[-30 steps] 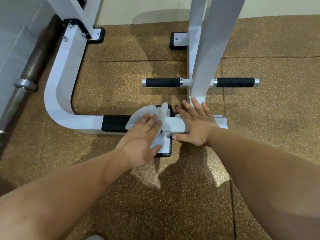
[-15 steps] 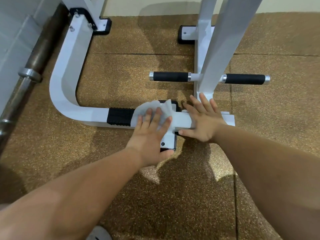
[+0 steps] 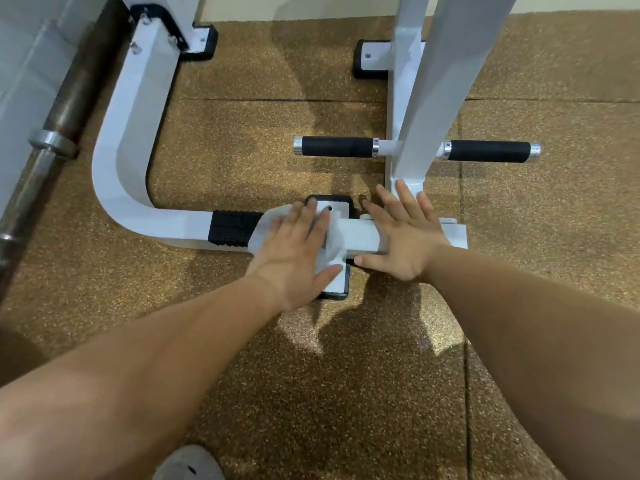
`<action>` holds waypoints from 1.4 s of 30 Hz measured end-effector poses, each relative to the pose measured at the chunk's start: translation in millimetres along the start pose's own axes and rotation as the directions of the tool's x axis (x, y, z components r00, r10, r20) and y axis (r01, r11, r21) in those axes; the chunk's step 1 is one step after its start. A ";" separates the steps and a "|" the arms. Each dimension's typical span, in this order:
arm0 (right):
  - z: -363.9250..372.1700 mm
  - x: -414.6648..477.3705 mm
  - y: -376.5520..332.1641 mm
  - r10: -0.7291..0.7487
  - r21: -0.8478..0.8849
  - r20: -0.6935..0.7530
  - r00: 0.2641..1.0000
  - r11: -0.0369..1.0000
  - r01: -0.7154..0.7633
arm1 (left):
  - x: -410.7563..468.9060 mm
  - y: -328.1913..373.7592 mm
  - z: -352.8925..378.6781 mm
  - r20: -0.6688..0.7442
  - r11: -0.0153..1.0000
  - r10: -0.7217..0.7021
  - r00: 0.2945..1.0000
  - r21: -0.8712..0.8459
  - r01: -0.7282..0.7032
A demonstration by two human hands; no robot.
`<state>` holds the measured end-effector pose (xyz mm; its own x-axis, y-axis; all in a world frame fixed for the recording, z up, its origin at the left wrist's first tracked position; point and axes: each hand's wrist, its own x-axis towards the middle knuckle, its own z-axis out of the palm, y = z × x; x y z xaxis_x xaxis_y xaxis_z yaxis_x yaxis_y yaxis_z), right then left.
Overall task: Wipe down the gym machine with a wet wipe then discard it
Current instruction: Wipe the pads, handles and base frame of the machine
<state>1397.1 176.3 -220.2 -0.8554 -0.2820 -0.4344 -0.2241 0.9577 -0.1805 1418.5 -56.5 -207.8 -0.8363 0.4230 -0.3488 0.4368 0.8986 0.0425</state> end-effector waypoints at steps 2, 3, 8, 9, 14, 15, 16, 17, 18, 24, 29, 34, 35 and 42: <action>-0.3 0.4 0.2 0.002 0.003 0.003 1.000 1.000 -0.002 | 6.3 17.6 11.6 0.063 0.997 -0.071 0.995 0.033 0.069; -0.3 0.5 0.2 0.002 0.004 0.006 1.000 1.000 -0.002 | 7.1 21.5 15.3 0.064 0.995 -0.097 0.993 0.038 0.095; -0.1 0.8 0.0 0.001 -0.001 0.013 1.000 1.000 -0.001 | 3.4 -10.1 9.5 0.093 0.997 -0.078 0.993 0.012 0.077; -0.9 0.7 0.0 0.002 -0.003 0.020 1.000 1.000 -0.002 | 2.1 -21.1 6.6 0.091 0.995 -0.100 0.991 0.014 0.099; -1.6 0.4 -0.4 0.006 -0.019 0.036 0.999 1.000 -0.005 | 2.9 -36.0 2.0 0.105 0.971 -0.233 0.967 -0.026 0.236; -1.5 0.5 -0.7 0.006 -0.019 0.036 0.999 1.000 -0.005 | 5.9 -28.4 1.5 0.112 0.967 -0.247 0.963 -0.033 0.252; -1.6 0.8 -1.0 0.006 -0.019 0.036 0.999 1.000 -0.006 | 9.8 -19.1 0.3 0.117 0.966 -0.249 0.961 -0.040 0.255; -1.7 1.1 -1.2 0.007 -0.018 0.036 0.999 1.000 -0.007 | 13.9 -10.0 -0.1 0.116 0.971 -0.229 0.966 -0.042 0.235; -1.9 1.4 -1.0 0.009 -0.018 0.036 0.999 1.000 -0.008 | 17.7 -2.4 -0.6 0.102 0.979 -0.195 0.975 -0.042 0.200; 3.1 2.3 0.2 0.008 -0.009 0.003 1.000 1.000 -0.008 | 1.8 -8.0 6.8 0.035 0.997 -0.070 0.997 -0.024 0.071; 3.2 2.5 0.0 0.019 0.006 0.005 1.000 1.000 -0.019 | -9.3 -49.6 15.5 0.038 0.998 -0.068 0.997 0.019 0.067; 1.5 3.7 -3.7 0.061 -0.030 0.017 0.998 0.998 -0.061 | -19.8 -80.1 9.8 0.064 0.970 -0.243 0.968 -0.010 0.244; -0.3 3.9 -4.6 0.069 -0.031 0.030 0.997 0.997 -0.068 | -20.7 -72.0 11.2 0.066 0.977 -0.211 0.975 0.002 0.211; -4.3 6.8 -44.1 0.182 -0.111 -0.021 0.983 0.977 -0.183 | -25.4 -64.3 20.2 0.065 0.989 -0.131 0.989 -0.062 0.135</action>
<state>1399.2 132.4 -211.4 -0.8914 -0.1022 -0.4415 -0.1144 0.9934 0.0010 1418.3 -127.4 -220.6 -0.8629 0.2928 -0.4118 0.2983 0.9530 0.0526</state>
